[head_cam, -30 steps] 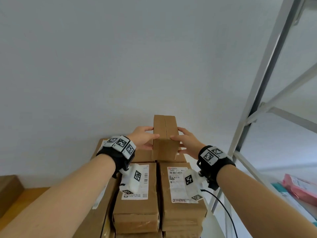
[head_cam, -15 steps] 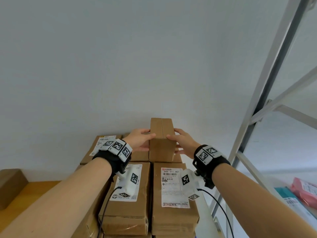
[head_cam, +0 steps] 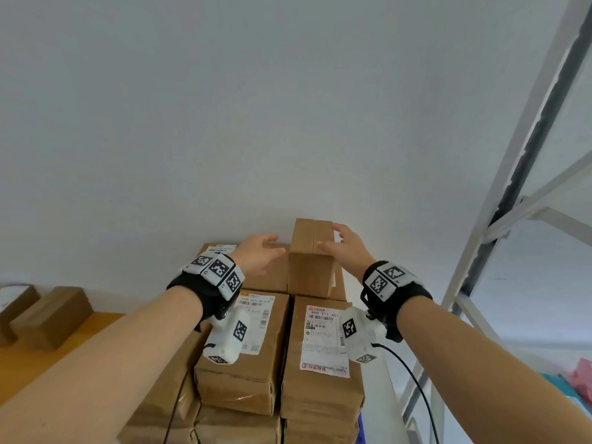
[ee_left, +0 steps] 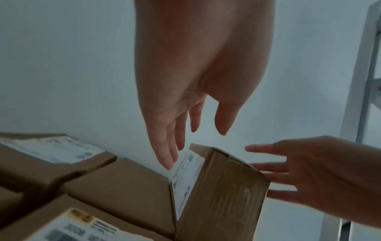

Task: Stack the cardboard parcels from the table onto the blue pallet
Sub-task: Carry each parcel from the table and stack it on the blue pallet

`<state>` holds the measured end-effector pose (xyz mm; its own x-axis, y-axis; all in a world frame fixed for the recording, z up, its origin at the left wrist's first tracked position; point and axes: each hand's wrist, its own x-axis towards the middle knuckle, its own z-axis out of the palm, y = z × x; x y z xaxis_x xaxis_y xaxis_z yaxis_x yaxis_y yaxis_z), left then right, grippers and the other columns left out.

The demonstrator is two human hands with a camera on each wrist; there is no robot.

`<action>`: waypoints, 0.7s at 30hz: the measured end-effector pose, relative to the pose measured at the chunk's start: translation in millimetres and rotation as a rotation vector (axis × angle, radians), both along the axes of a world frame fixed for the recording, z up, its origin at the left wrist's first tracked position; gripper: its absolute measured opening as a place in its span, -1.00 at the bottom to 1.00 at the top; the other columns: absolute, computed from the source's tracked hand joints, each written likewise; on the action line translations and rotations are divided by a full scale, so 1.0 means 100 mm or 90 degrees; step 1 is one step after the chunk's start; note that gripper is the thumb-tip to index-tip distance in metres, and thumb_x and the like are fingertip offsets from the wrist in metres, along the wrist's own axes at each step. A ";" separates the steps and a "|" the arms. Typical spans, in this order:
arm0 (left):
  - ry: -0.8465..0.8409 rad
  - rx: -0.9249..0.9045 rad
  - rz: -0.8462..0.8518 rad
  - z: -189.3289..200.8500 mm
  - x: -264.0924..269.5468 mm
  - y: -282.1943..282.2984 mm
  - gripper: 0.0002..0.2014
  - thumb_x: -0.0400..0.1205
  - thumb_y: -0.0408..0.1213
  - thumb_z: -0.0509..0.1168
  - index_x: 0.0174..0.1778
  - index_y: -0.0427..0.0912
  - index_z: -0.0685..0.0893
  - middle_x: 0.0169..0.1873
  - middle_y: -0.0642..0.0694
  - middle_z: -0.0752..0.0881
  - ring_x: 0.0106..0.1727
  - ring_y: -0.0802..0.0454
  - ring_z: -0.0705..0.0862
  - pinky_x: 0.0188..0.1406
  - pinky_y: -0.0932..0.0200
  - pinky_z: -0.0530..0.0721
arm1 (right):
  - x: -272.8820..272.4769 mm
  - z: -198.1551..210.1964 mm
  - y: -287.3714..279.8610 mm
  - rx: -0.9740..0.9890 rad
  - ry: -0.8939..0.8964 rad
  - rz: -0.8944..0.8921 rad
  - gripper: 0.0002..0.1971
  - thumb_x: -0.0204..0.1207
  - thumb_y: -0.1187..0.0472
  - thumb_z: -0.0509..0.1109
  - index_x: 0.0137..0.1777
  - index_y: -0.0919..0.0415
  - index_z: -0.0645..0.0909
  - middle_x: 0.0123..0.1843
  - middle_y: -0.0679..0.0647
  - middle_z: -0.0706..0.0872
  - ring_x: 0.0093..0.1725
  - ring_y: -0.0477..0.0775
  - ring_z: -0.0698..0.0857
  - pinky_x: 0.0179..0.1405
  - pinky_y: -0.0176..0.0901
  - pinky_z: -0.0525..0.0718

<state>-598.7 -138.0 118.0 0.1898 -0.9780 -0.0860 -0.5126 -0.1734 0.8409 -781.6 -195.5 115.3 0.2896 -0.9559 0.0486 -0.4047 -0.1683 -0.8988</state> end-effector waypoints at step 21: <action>-0.338 -0.032 -0.041 -0.03 1.38 2.14 -0.55 0.70 -0.21 0.18 0.54 -0.13 0.38 0.49 -0.08 0.45 0.48 -0.10 0.45 0.41 0.11 0.40 | 1.50 0.03 1.88 -0.162 0.252 0.123 -0.42 0.57 0.23 0.31 0.59 0.18 0.30 0.58 0.16 0.35 0.49 0.11 0.43 0.22 -0.31 0.37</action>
